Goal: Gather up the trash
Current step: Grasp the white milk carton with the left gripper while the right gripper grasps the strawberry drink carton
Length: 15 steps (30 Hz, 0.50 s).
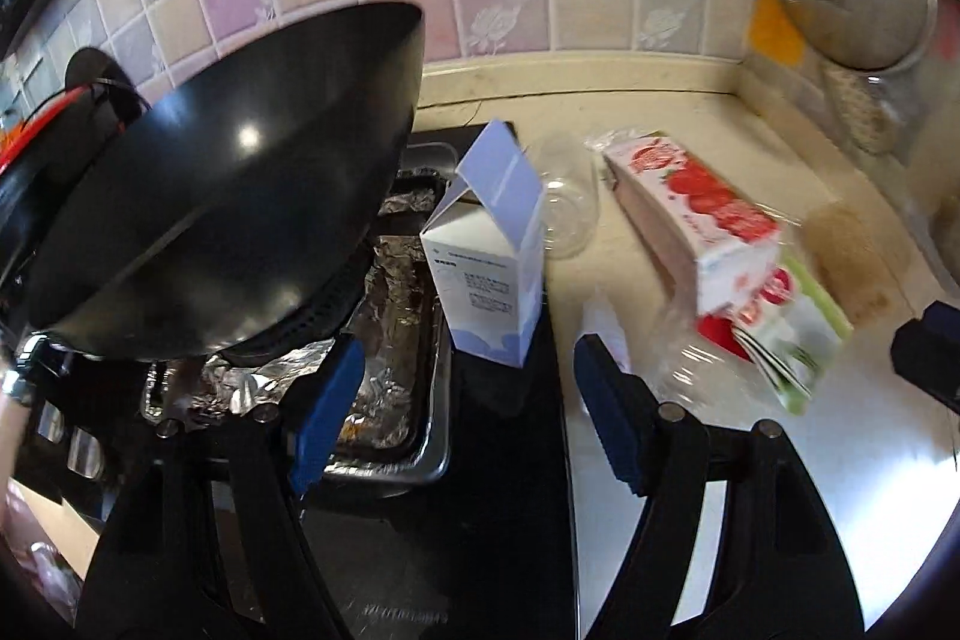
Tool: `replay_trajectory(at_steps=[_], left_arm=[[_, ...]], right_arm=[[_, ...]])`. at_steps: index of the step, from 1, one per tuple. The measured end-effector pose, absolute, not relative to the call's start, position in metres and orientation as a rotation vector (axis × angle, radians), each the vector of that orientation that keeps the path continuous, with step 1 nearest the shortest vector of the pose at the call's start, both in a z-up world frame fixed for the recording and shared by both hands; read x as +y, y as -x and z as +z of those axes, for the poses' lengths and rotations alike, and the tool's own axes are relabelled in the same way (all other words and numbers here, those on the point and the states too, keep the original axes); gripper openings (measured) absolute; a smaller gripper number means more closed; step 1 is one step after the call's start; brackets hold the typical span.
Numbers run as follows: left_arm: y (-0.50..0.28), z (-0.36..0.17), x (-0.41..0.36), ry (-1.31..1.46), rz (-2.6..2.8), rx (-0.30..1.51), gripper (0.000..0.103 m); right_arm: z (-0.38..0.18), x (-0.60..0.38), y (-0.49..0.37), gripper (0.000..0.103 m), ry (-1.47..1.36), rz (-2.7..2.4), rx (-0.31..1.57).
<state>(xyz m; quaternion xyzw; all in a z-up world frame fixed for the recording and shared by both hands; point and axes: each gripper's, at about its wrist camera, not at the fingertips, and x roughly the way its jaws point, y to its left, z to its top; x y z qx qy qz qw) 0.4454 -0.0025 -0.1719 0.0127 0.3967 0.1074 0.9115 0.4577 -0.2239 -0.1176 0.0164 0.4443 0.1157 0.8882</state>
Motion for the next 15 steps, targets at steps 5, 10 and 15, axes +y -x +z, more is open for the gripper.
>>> replay_trajectory(at_steps=[5,10,15], left_arm=[[-0.462,-0.184,0.001,-0.016,0.251,0.814,0.070],[-0.476,-0.192,0.000,-0.011,0.248,0.818,0.070],[-0.483,-0.196,-0.005,-0.021,0.231,0.823,0.070]], right_arm=[[-0.130,-0.212,-0.489,0.049,-0.051,0.301,0.941],[-0.146,-0.200,-0.523,0.049,-0.101,0.333,0.993],[-0.164,-0.192,-0.557,0.049,-0.183,0.352,1.052]])
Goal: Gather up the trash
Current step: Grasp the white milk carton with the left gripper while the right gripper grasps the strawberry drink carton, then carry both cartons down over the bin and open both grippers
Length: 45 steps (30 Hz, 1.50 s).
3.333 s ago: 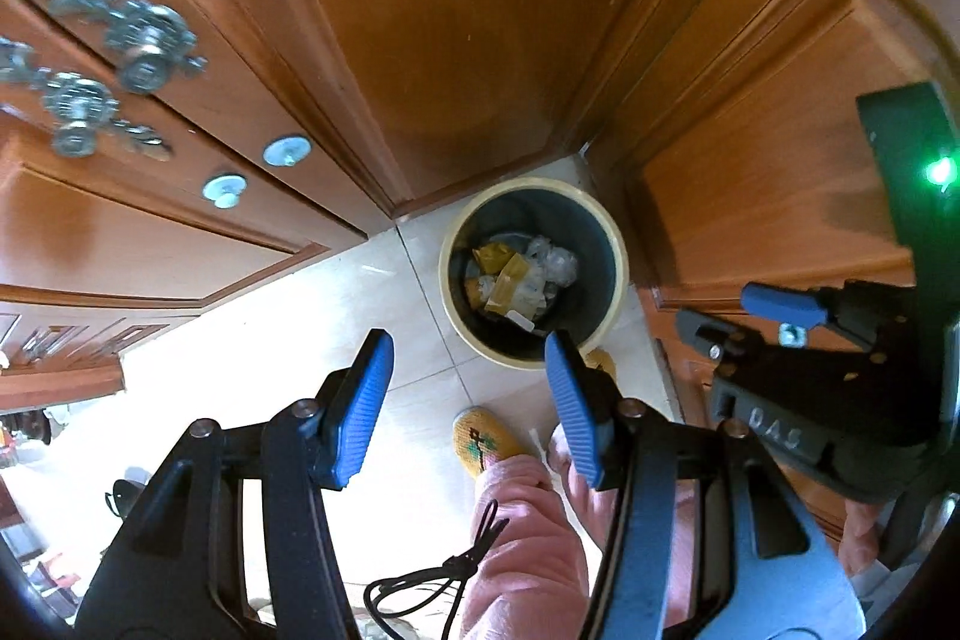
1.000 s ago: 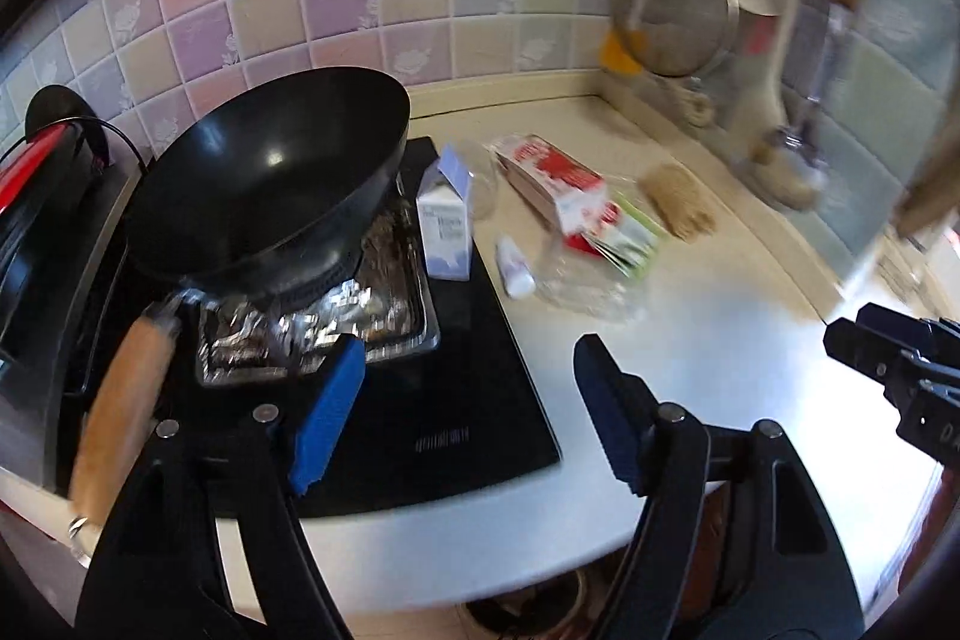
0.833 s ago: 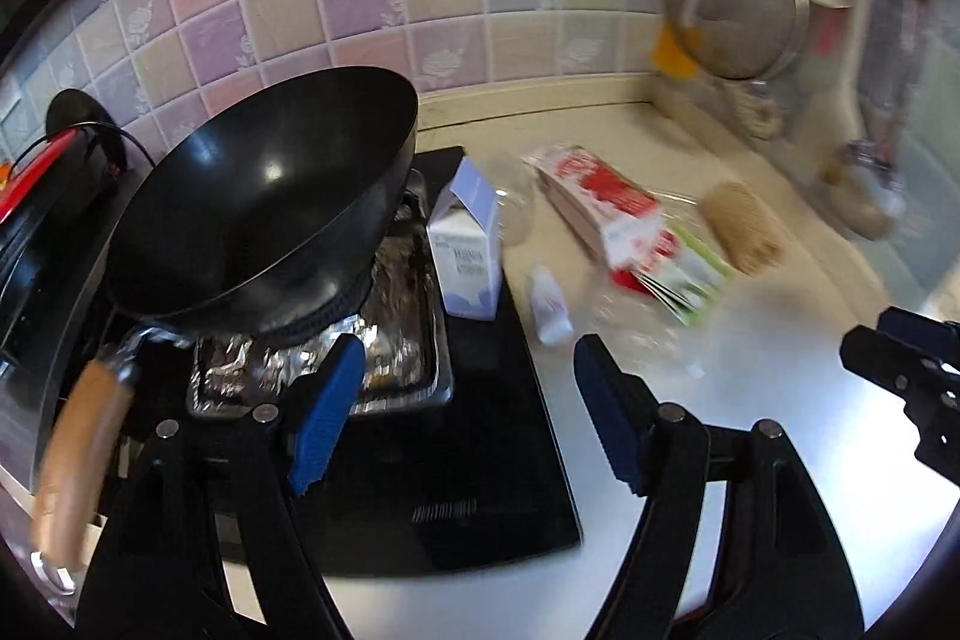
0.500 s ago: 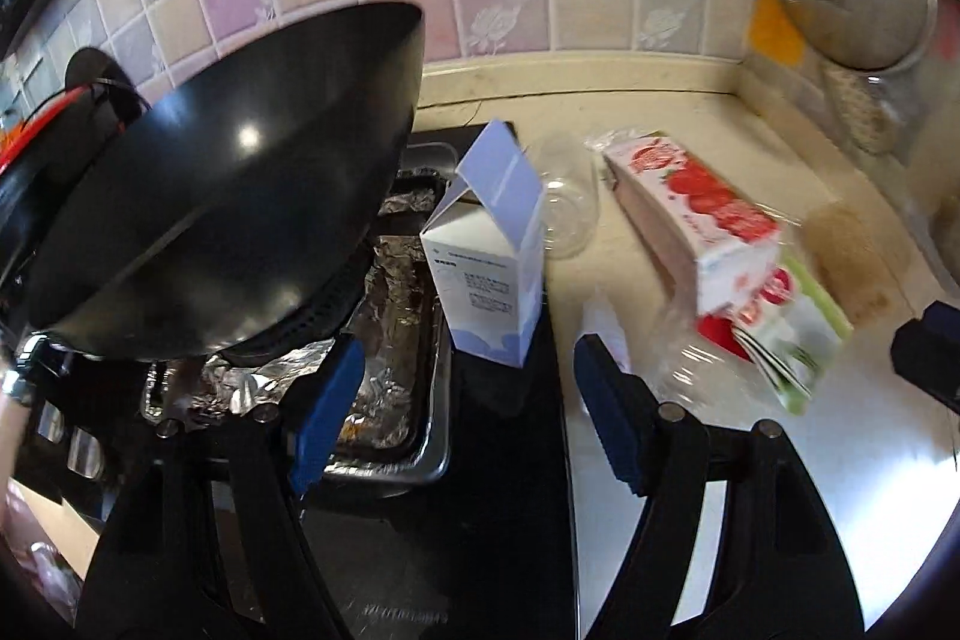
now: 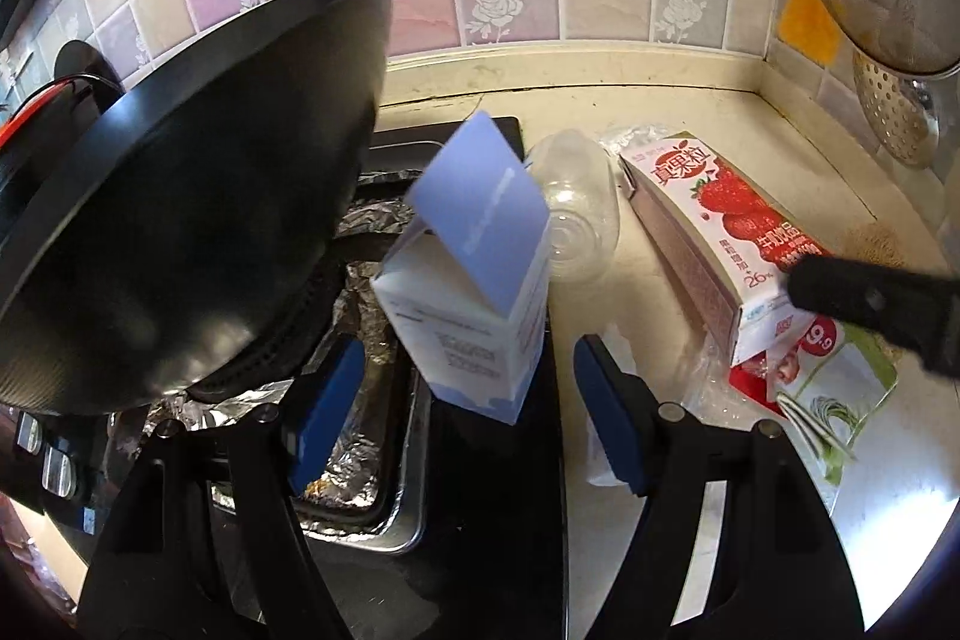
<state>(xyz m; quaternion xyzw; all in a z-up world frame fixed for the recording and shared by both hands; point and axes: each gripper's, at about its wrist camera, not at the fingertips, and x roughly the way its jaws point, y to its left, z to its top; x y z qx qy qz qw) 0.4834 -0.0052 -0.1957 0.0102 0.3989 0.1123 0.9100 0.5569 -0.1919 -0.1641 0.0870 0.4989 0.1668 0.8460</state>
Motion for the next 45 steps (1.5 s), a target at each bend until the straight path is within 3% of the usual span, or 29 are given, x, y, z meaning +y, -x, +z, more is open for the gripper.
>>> replay_trajectory(at_steps=[2,10,12,14,20,32,45], left_arm=[[-0.486,-0.195,-0.007,-0.021,0.225,0.819,0.070],[-0.489,-0.186,-0.009,-0.018,0.212,0.790,0.068],[-0.489,-0.185,-0.008,-0.011,0.209,0.789,0.050],[-0.488,-0.185,-0.008,-0.006,0.203,0.797,0.038],[-0.478,-0.179,-0.009,-0.015,0.203,0.768,0.035],[-0.441,-0.142,-0.016,-0.025,0.154,0.706,0.034],[-0.333,-0.078,-0.003,0.016,0.014,0.662,0.033]], right_arm=[[-0.171,-0.193,-0.569,0.055,-0.238,0.362,1.081],[-0.197,-0.199,-0.597,0.056,-0.405,0.398,1.152],[-0.202,-0.201,-0.601,0.055,-0.443,0.405,1.156],[-0.203,-0.202,-0.601,0.049,-0.452,0.407,1.145],[-0.186,-0.197,-0.587,0.042,-0.378,0.395,1.058],[-0.124,-0.202,-0.533,0.040,-0.316,0.358,0.892],[-0.057,-0.227,-0.369,0.040,-0.329,0.305,0.749]])
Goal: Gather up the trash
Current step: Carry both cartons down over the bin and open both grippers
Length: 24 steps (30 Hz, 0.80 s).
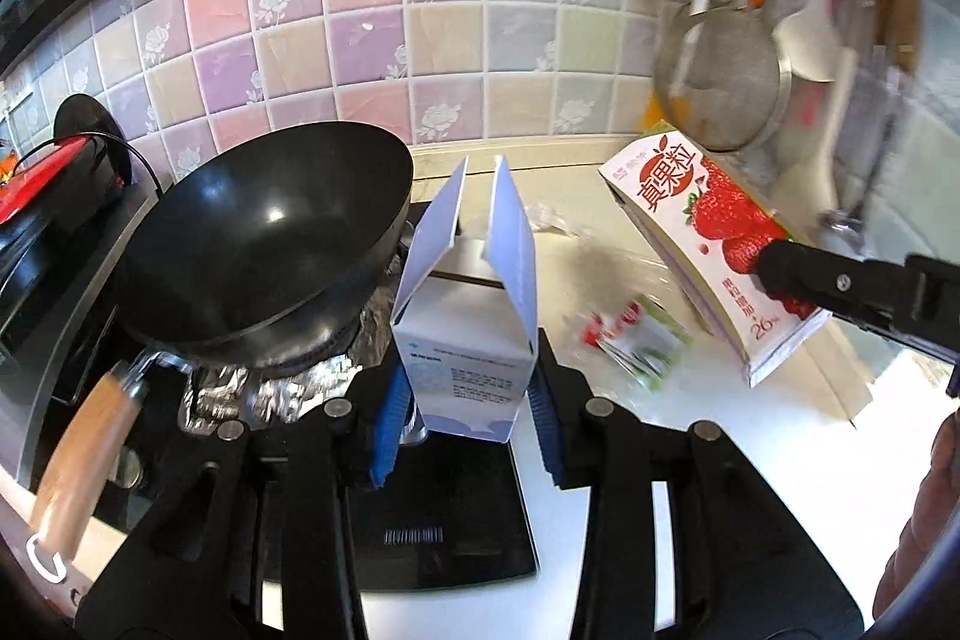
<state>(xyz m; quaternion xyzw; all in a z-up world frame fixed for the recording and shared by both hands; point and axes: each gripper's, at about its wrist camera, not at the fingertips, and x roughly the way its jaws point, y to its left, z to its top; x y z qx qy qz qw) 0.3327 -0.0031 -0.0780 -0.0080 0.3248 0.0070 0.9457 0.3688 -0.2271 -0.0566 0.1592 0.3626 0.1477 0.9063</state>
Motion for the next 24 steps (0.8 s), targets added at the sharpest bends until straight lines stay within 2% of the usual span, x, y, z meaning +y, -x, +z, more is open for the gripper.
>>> replay_trajectory(at_steps=[6,13,18,24], left_arm=[[-0.263,-0.061,0.005,-0.004,-0.072,0.661,0.033],[-0.171,-0.074,0.013,-0.078,-0.184,0.693,0.033],[-0.122,-0.116,0.017,-0.127,-0.228,0.773,0.033],[-0.092,-0.205,0.025,-0.115,-0.240,0.970,0.033]], right_arm=[[-0.048,-0.224,-0.266,0.040,-0.331,0.268,0.697],[-0.089,-0.209,-0.155,0.040,-0.317,0.196,0.738],[-0.142,-0.200,-0.098,0.040,-0.325,0.172,0.841],[-0.221,-0.201,-0.058,0.040,-0.387,0.126,0.945]])
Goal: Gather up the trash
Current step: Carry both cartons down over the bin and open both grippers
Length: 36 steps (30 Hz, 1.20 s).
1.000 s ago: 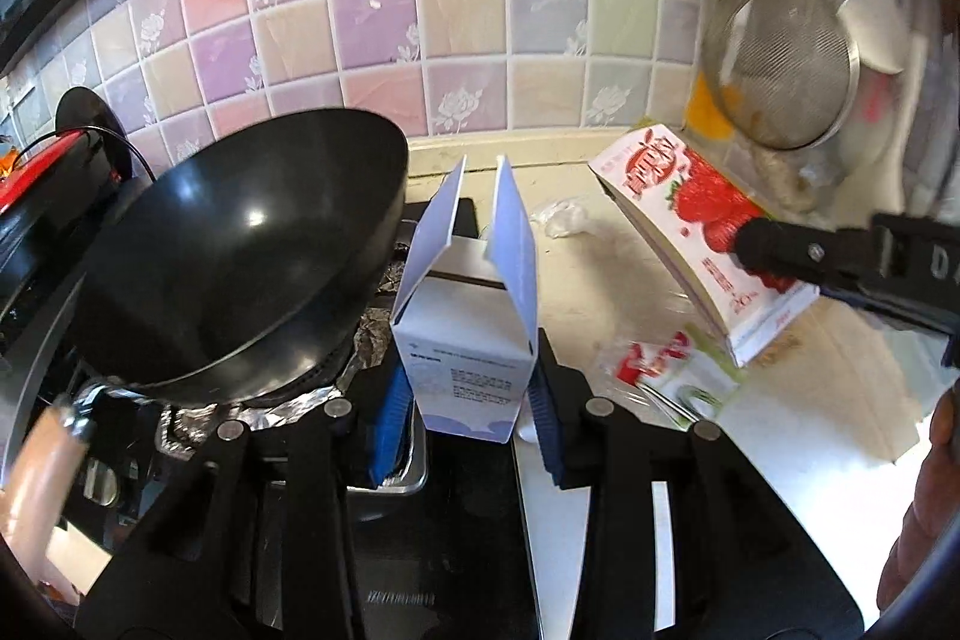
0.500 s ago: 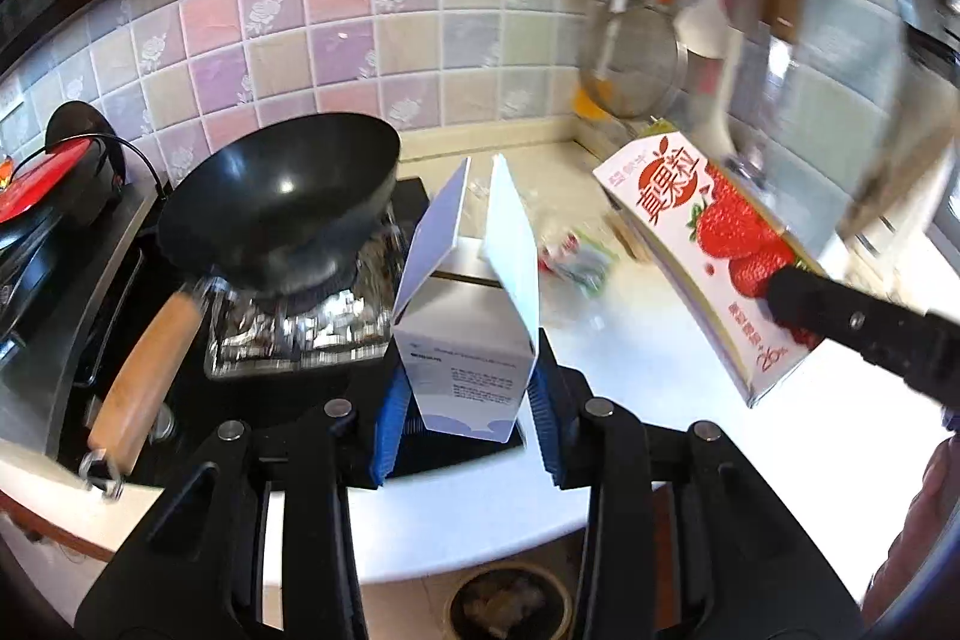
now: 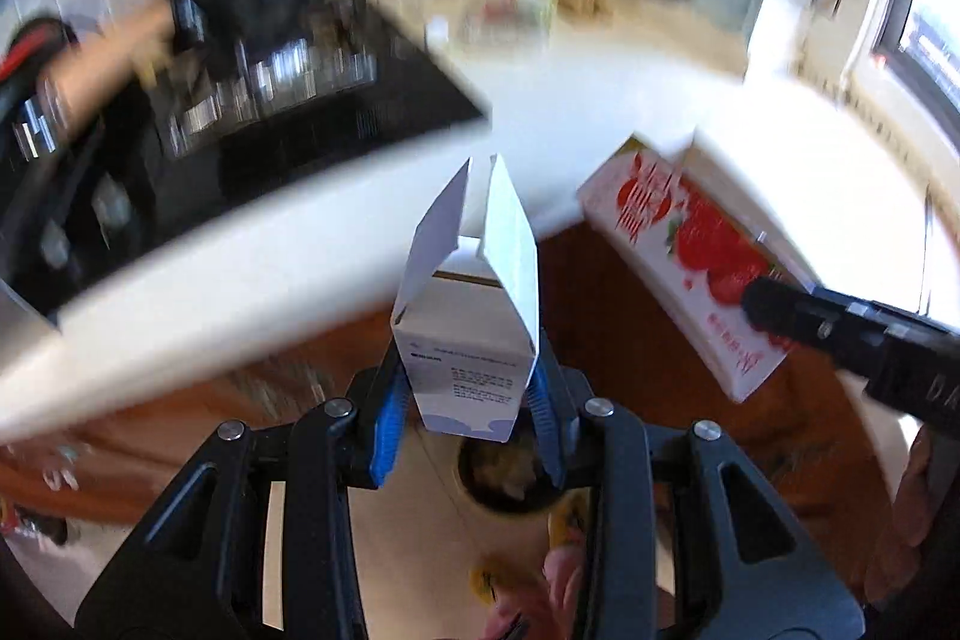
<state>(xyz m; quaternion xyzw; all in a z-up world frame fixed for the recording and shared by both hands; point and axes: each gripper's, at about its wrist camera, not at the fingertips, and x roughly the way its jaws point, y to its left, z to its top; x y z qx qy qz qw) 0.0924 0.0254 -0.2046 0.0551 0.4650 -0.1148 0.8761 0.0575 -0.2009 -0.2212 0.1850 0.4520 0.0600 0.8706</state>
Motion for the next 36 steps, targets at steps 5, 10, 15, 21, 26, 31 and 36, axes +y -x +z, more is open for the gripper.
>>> replay_trajectory(at_steps=[5,10,15,21,26,31,36], left_arm=[[-0.081,-0.285,0.025,-0.114,-0.228,1.053,0.033],[-0.079,-0.367,0.017,-0.156,-0.199,1.059,0.033],[-0.088,-0.453,0.005,-0.192,-0.202,1.074,0.033],[-0.098,-0.552,-0.007,-0.230,-0.223,1.134,0.033],[-0.106,-0.607,-0.012,-0.240,-0.229,1.155,0.034],[-0.112,-0.649,-0.015,-0.244,-0.242,1.192,0.035],[-0.117,-0.684,-0.012,-0.215,-0.286,1.299,0.050]], right_arm=[[-0.295,-0.197,-0.037,0.040,-0.372,0.102,0.992],[-0.379,-0.208,-0.031,0.040,-0.363,0.045,1.053],[-0.474,-0.219,-0.028,0.040,-0.369,-0.019,1.099],[-0.578,-0.224,-0.031,0.040,-0.374,-0.079,1.124],[-0.645,-0.223,-0.042,0.040,-0.379,-0.110,1.159],[-0.694,-0.223,-0.034,0.042,-0.320,-0.110,1.226],[-0.723,-0.220,-0.028,0.055,-0.320,-0.090,1.344]])
